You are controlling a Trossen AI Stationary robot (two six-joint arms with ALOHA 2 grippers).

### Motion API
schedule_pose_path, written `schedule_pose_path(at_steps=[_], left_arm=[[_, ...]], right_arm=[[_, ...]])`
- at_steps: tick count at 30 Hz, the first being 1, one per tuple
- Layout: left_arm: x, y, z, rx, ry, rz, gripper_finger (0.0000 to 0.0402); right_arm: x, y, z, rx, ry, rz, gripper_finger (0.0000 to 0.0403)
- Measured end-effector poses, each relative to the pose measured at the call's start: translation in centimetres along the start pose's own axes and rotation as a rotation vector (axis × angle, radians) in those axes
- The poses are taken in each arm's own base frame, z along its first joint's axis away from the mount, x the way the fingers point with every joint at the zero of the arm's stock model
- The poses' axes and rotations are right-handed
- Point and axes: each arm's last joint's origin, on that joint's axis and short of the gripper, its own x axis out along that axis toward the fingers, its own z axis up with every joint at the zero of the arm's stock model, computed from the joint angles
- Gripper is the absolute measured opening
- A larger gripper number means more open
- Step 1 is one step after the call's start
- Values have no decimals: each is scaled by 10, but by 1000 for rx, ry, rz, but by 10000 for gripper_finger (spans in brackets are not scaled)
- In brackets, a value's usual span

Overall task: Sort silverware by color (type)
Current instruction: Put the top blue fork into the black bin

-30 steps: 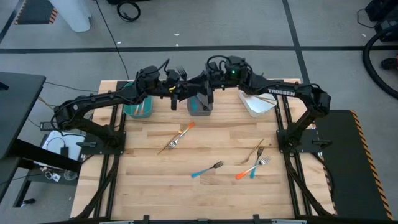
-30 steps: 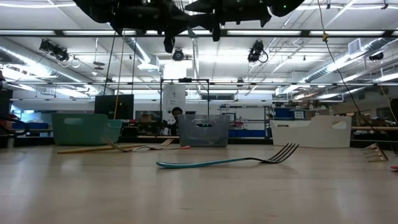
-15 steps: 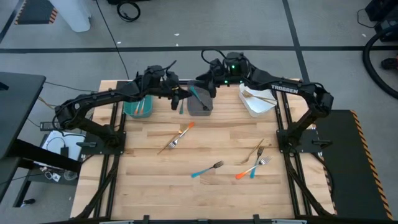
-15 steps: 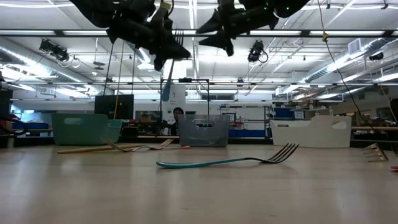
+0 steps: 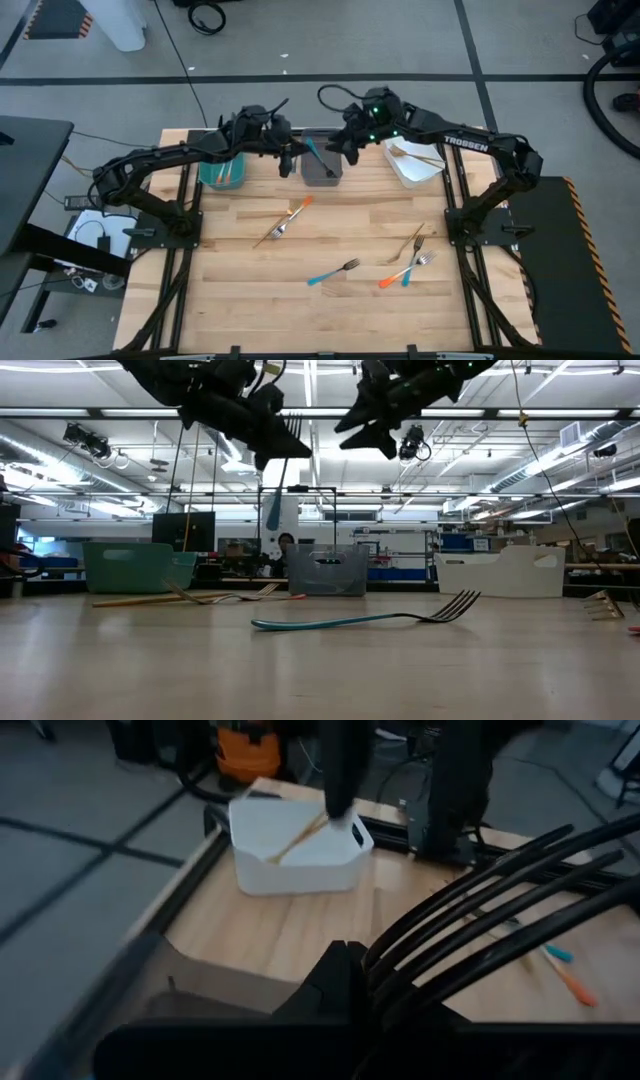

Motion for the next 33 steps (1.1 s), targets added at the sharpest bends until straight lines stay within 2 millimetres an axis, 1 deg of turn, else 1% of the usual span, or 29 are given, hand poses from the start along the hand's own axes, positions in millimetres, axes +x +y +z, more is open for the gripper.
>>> schedule_pose_path(at_steps=[3,5,8,13,18,24,29,33], left_arm=[[-2,0,12,79,-9,21,1],[1,2,20,123,-7,28,1],[9,5,23,179,37,30,1],[25,7,28,381,42,15,0],[36,11,21,583,67,3,1],[46,14,13,784,93,-8,3],[58,18,3,891,100,-43,4],[67,21,-5,964,108,-59,5]], right_arm=[[2,4,-7,0,64,-4,189],[3,7,-11,1,100,-15,189],[4,10,-17,11,151,-27,189],[4,15,-29,56,252,-49,189],[-9,22,-34,104,309,-103,189],[-27,36,-31,83,260,-150,189],[-37,44,-28,92,219,-177,189],[-37,49,-30,116,225,-168,189]])
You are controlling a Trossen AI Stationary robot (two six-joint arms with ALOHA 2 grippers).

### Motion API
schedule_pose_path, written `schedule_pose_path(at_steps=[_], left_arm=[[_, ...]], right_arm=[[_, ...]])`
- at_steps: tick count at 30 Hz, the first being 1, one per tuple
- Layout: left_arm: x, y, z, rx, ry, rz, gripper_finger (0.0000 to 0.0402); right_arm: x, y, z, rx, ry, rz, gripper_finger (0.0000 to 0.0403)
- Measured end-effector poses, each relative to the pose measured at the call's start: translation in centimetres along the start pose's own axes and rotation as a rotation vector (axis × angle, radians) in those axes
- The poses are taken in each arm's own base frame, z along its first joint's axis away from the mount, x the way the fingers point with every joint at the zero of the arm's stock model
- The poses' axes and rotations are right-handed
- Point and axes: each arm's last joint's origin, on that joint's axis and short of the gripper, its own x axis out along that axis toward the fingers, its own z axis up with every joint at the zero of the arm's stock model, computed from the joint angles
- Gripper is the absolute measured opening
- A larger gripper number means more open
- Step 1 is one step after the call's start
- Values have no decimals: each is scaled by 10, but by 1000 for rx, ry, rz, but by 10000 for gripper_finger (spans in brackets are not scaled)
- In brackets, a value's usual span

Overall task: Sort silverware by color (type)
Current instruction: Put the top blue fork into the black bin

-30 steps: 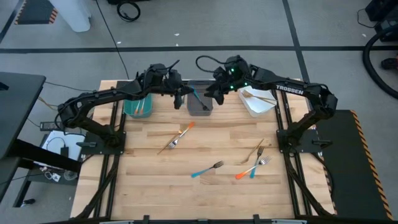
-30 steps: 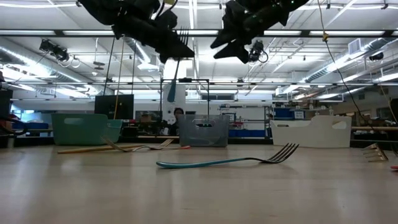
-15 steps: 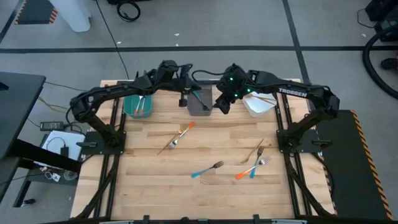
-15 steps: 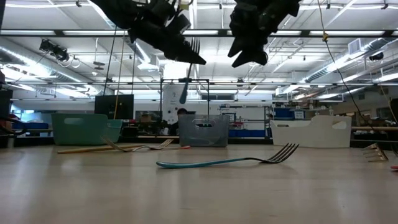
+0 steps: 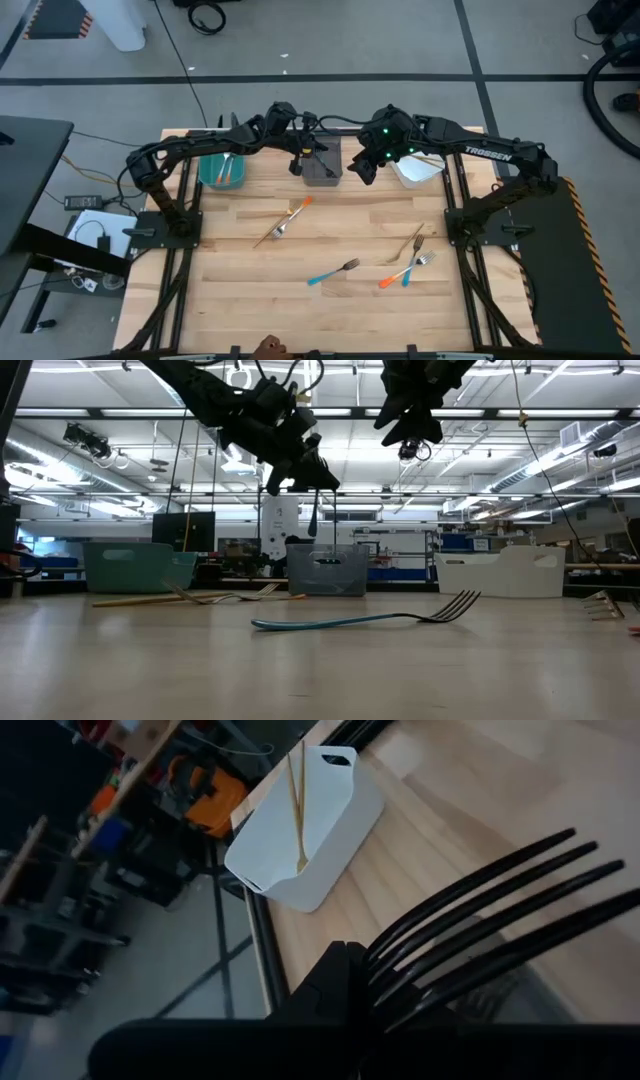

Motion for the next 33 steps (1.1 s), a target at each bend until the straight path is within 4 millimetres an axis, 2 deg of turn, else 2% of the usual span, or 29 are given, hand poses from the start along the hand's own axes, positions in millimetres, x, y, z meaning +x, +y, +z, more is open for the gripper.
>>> schedule_pose_path(at_steps=[6,18,23,33], left_arm=[[13,-8,-11,22,24,-38,5],[31,-23,-15,-94,40,-97,4],[41,-32,-17,-91,99,-96,5],[43,-32,-12,-73,120,-50,45]], right_arm=[[2,7,-6,-4,32,-18,189],[3,14,-9,-8,46,-8,189],[3,14,-9,-15,46,-9,189],[3,14,-10,-32,53,11,189]])
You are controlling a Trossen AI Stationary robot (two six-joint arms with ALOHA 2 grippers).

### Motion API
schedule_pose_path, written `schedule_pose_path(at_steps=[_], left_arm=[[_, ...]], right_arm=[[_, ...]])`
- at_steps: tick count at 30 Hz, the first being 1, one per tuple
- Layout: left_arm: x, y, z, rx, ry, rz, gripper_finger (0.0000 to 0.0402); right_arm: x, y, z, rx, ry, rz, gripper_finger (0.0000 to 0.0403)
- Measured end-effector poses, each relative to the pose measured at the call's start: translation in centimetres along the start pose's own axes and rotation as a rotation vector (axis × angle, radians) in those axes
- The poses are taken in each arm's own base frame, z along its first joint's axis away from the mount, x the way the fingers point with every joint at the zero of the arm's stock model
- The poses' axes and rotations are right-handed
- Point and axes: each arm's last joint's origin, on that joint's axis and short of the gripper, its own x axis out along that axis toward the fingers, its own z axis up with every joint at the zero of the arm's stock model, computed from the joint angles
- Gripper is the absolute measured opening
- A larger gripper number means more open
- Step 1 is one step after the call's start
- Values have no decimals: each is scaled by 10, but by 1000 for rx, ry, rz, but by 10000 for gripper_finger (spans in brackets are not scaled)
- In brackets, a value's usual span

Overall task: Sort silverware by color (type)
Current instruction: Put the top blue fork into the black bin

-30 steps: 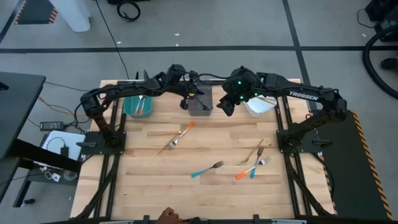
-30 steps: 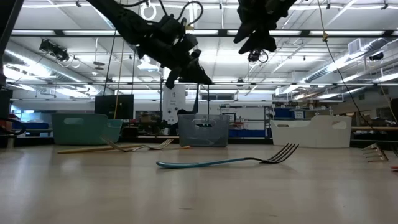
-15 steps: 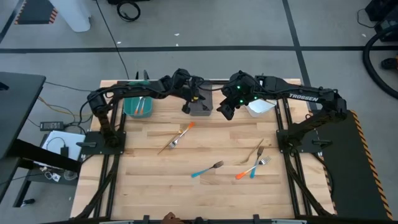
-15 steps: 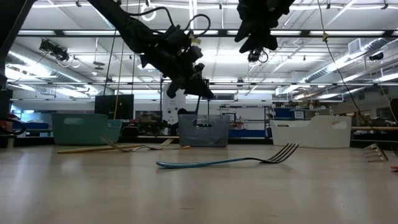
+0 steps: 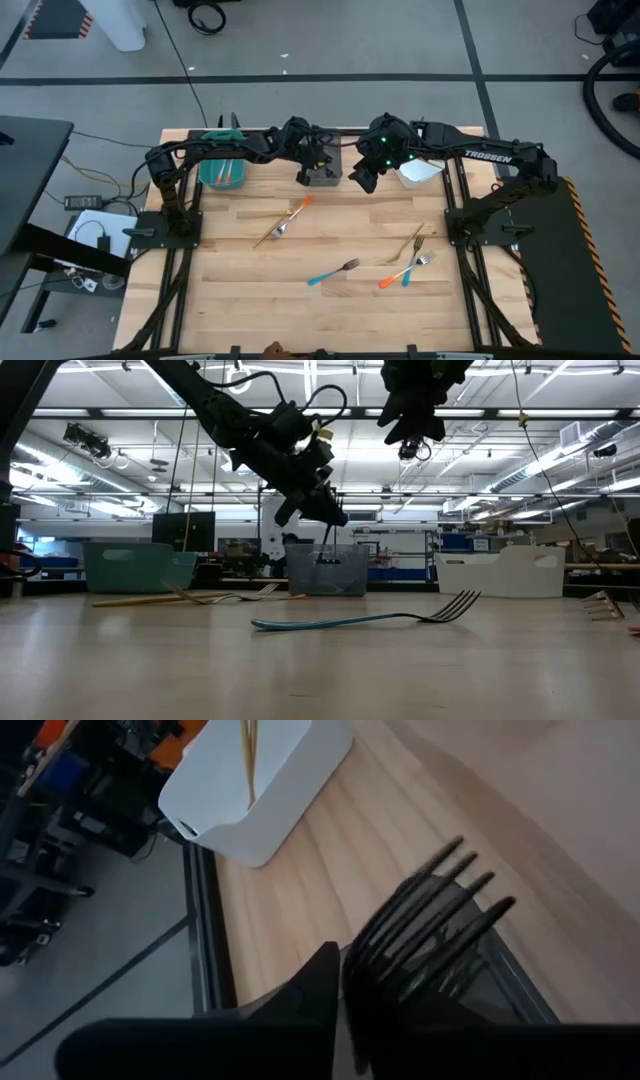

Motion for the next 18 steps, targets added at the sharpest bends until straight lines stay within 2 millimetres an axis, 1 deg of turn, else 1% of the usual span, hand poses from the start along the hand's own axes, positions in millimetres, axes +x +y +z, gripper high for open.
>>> schedule_pose_path(at_steps=[7,12,15,18], left_arm=[[0,0,0,-73,-1,0,88],[-10,4,7,-159,-51,-14,117],[-16,9,8,-230,-84,-20,127],[-19,15,1,-306,-63,-52,129]], right_arm=[[0,0,0,0,0,0,189],[0,0,1,-2,-5,2,189],[0,0,1,-5,-9,3,189],[0,1,3,-8,-26,9,189]])
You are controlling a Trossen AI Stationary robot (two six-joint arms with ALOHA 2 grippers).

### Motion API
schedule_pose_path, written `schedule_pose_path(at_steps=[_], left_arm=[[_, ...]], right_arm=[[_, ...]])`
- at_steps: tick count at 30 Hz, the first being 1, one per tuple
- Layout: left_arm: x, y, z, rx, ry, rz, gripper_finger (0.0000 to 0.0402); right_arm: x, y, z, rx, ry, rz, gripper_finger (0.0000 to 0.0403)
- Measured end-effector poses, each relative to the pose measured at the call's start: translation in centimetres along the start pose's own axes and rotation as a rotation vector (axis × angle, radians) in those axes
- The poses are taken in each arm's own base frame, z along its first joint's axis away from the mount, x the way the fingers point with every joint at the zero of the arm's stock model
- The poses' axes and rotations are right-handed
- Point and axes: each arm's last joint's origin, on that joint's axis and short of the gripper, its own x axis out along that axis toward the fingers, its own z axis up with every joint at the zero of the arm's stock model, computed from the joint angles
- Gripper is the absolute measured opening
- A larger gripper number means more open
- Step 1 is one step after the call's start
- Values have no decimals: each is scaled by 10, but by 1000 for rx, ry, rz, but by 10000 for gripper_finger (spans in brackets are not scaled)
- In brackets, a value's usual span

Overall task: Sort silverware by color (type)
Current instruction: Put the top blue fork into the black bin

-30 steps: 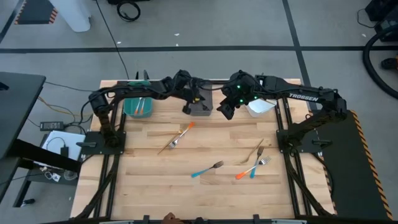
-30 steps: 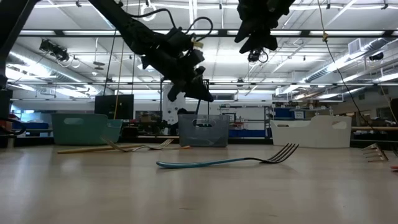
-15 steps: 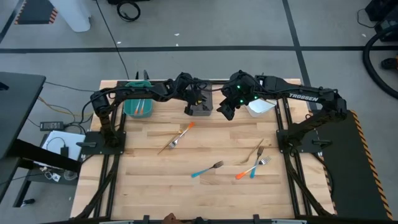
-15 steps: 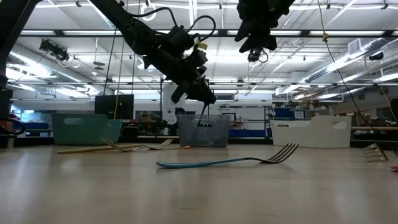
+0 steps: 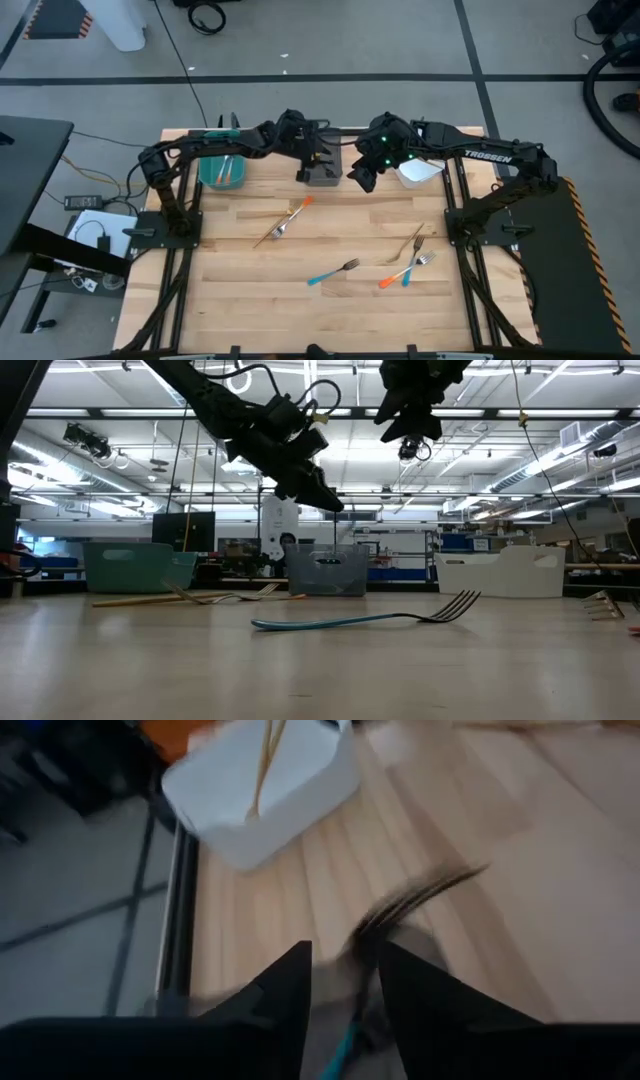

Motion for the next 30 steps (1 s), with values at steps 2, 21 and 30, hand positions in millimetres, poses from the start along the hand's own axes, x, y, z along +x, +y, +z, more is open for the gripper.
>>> schedule_pose_path(at_steps=[2,21,30], left_arm=[[-3,4,0,-7,24,-20,130],[-4,2,13,-115,180,-40,130],[23,9,23,-213,259,-29,130]], right_arm=[[0,1,2,-2,-17,6,189],[0,-5,-3,26,4,-110,189],[0,-4,-3,18,9,-90,189]])
